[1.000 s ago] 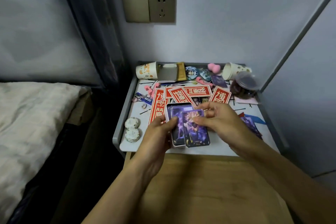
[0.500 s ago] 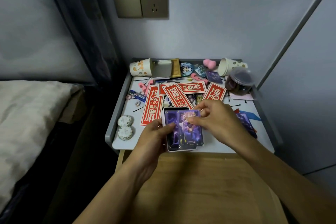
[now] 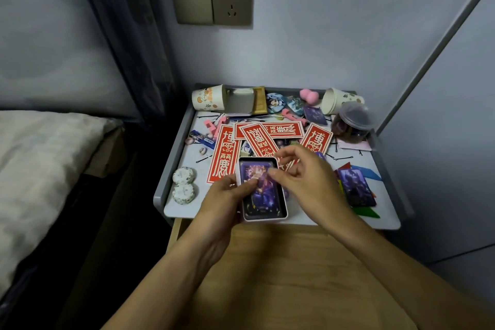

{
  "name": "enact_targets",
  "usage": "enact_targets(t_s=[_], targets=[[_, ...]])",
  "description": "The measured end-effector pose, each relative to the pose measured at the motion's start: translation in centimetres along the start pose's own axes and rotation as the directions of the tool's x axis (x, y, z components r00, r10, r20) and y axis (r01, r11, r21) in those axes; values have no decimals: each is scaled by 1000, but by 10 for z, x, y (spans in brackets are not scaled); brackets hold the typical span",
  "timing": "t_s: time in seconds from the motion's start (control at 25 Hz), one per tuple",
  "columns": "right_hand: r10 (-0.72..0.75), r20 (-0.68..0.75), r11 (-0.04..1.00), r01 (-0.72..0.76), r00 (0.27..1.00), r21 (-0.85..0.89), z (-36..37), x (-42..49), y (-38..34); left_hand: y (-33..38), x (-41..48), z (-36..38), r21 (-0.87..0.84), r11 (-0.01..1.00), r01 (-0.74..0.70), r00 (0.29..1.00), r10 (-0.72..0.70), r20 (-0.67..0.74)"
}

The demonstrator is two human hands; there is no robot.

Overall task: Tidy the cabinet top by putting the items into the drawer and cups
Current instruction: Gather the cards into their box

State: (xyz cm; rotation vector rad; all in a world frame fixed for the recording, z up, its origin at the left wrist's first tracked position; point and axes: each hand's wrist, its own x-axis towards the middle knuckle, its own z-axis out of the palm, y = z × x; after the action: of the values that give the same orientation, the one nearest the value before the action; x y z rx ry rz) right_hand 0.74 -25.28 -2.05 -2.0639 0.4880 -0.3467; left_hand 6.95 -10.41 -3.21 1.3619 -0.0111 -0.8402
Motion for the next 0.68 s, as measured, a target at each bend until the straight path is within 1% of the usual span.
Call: enact_targets(t_s=[0.08, 0.12, 0.2, 0.28, 0.36, 0.4, 0.48, 0.6, 0.64, 0.68], targets=[[1, -54, 999, 1, 999, 44, -6, 5, 8, 5, 3, -5, -41, 999, -25, 998, 22, -52], [16, -71, 999, -13, 997, 39, -10, 7, 13, 8, 4, -8, -64, 997, -35, 997, 30, -75], [70, -91, 995, -76, 993, -60, -16, 18, 24, 15, 8, -14, -111, 992, -52, 993, 39, -114], [110, -80, 966, -126, 991, -224, -22, 48, 30, 23, 10, -18, -154, 986, -60, 991, 41, -124], [87, -72, 894, -110, 994, -435, -26, 98, 30, 30, 11, -21, -188, 980, -65, 991, 42, -124], [68, -82, 832, -102, 994, -546, -26, 124, 29, 32, 12, -22, -200, 978, -64, 991, 39, -127], [100, -131, 699, -163, 986, -697, -28, 169, 26, 33, 12, -26, -218, 974, -56, 991, 28, -131], [204, -145, 554, -236, 968, -798, -31, 204, 28, 35, 13, -29, -241, 969, -51, 992, 22, -122], [225, -140, 537, -242, 964, -808, -31, 208, 30, 37, 15, -31, -250, 967, -51, 993, 23, -115], [238, -127, 542, -241, 963, -805, -29, 211, 32, 38, 17, -33, -260, 964, -51, 994, 23, -109]])
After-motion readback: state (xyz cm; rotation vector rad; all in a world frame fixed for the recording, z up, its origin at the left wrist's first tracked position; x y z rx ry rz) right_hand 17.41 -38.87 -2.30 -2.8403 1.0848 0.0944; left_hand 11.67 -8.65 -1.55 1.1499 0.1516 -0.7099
